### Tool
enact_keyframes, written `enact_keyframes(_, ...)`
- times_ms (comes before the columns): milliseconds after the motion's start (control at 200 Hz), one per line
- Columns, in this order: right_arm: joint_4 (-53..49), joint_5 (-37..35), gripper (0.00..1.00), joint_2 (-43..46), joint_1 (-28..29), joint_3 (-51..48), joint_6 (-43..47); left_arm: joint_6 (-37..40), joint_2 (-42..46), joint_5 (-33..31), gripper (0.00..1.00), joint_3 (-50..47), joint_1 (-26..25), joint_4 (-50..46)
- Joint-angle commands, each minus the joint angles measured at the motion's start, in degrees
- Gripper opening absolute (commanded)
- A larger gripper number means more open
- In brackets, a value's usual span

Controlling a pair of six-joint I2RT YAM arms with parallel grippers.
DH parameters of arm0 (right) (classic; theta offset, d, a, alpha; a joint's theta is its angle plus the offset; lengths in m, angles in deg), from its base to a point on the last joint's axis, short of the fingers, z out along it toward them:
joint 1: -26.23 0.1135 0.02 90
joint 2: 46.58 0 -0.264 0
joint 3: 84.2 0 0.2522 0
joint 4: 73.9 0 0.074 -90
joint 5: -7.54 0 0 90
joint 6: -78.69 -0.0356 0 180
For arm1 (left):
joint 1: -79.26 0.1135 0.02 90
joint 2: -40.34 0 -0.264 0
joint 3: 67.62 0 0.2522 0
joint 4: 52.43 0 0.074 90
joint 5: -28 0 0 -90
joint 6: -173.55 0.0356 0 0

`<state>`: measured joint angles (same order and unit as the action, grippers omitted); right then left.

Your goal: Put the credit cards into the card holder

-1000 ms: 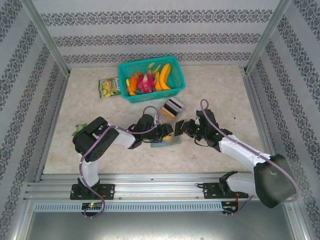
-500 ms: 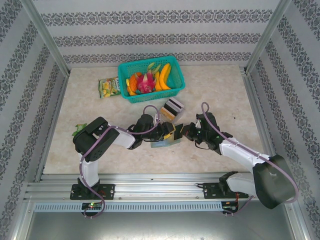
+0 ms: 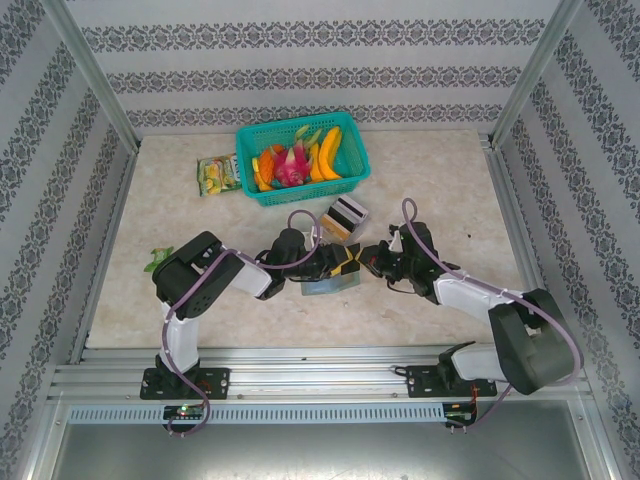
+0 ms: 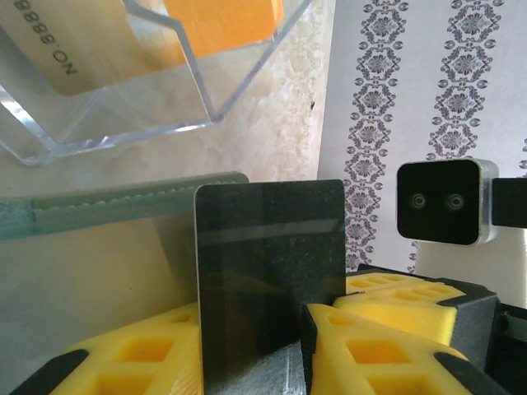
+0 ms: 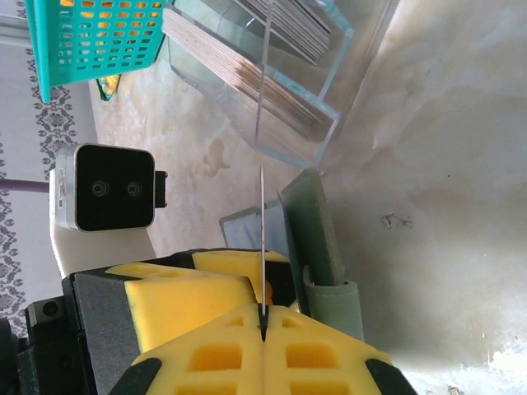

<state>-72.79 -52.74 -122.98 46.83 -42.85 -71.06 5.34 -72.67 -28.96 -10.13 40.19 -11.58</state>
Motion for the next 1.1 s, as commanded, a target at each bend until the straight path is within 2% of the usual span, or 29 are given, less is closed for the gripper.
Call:
enact_keyframes(0,2.0,2.0,0.0,-0.5,-0.6,-1.0,0.4,-0.8,0.0,1.6,0.31,0.0,0.3,6.0)
enact_keyframes(315,-1.4,1.8,0.1,-1.3,-1.1,0.2,2.7,-0.6,0.3,-0.3,0.12,-1.0,0.4,5.6)
enact_keyframes(445,-2.7,1.7,0.18,-0.5,-1.3,0.6,3.2,-0.3,0.5,-1.2,0.09,-1.4,0.4,5.5)
enact_keyframes(515,-5.5,0.8,0.29,1.2,-1.7,1.1,4.1,-0.4,0.4,-1.8,0.08,-1.6,0.6,5.5)
enact_keyframes(640,-13.7,-3.5,0.31,6.4,-1.5,2.1,7.6,-0.6,-0.1,-2.8,0.07,-1.4,0.7,5.7)
enact_keyframes(739,-17.7,-5.4,0.21,11.2,-0.7,2.1,10.8,-0.6,-0.6,-3.1,0.07,-0.6,0.7,5.7)
enact_keyframes(794,-19.7,-5.7,0.12,12.7,0.1,2.5,12.1,-0.7,-1.0,-3.2,0.07,-0.3,0.7,5.8)
enact_keyframes(899,-20.2,-6.4,0.0,13.1,4.0,3.2,13.6,-0.9,-1.3,-3.4,0.07,0.0,0.7,6.0)
enact_keyframes(1099,-18.3,-10.2,0.0,7.2,11.0,6.0,13.3,-1.2,-1.6,-2.9,0.07,0.4,0.7,6.3)
